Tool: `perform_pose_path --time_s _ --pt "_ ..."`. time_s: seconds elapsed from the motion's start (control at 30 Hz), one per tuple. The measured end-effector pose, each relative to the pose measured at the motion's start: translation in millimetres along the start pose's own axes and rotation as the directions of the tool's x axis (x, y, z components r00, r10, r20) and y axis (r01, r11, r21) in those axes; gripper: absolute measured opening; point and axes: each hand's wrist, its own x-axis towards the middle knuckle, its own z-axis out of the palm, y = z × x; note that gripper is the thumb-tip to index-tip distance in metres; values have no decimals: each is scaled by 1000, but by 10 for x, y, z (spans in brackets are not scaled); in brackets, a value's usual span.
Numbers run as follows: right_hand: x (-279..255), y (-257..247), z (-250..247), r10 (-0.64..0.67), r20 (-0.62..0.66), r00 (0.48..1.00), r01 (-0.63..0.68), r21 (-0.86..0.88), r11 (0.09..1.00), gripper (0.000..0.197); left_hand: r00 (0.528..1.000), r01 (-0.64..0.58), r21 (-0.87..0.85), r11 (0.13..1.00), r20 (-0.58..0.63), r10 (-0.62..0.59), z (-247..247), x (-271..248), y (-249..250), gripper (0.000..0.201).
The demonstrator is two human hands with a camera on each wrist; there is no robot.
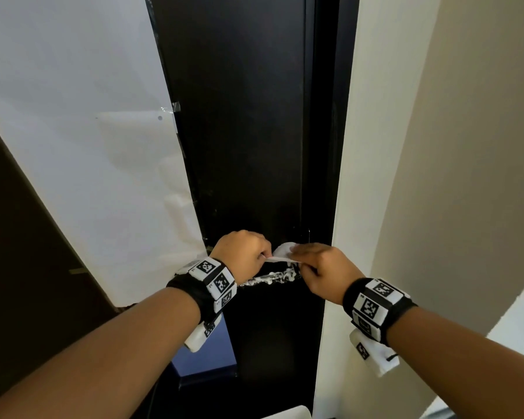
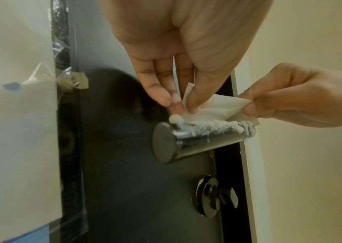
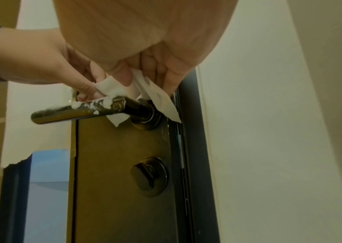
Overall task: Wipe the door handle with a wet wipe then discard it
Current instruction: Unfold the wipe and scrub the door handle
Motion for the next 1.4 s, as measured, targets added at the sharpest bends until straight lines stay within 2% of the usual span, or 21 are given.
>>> perform_pose_path --time_s 0.07,0.2,0.27,0.33,0.4,0.47,0.53,0.63,0.8,0.97,1.17,1.4 --pt "-51 -17 12 18 38 999 -18 -7 1000 43 1000 27 -7 1000 8 -27 12 -28 -6 23" --pt "-68 -102 -13 -51 117 992 51 7 999 47 999 44 -15 999 -16 -44 5 -42 -39 22" --pt "-60 -123 0 -25 192 981 23 12 1000 47 999 7 -11 1000 -48 -8 -12 -55 -49 26" --pt "-50 -124 31 7 238 971 -11 14 1000 45 992 -79 29 996 -99 82 -58 -76 -46 34" --pt "-35 -112 61 26 243 970 -28 4 1000 42 971 -160 135 978 -158 181 -161 -106 -29 43" --pt "-33 -111 81 44 245 969 -42 -11 999 42 949 -172 288 942 -208 237 -297 -138 -23 50" --pt "-51 -131 83 64 254 965 -59 -28 998 43 942 -130 415 900 -231 243 -440 -159 -49 59" --pt "-95 -179 87 96 268 959 -93 -24 995 46 953 -39 499 865 -241 183 -589 -184 -177 72" --pt "-161 -301 146 143 220 965 -152 25 988 47 973 -9 585 811 -184 143 -576 -237 -403 80" --pt "-261 -435 281 214 134 968 -225 80 971 46 975 14 550 835 -192 110 -477 -196 -362 78" --pt "-283 -585 325 282 87 955 -286 36 957 51 974 -4 529 849 -189 123 -486 -198 -358 77" --pt "-297 -786 297 264 49 963 -262 -28 965 51 978 -7 515 857 -176 113 -507 -207 -345 77"
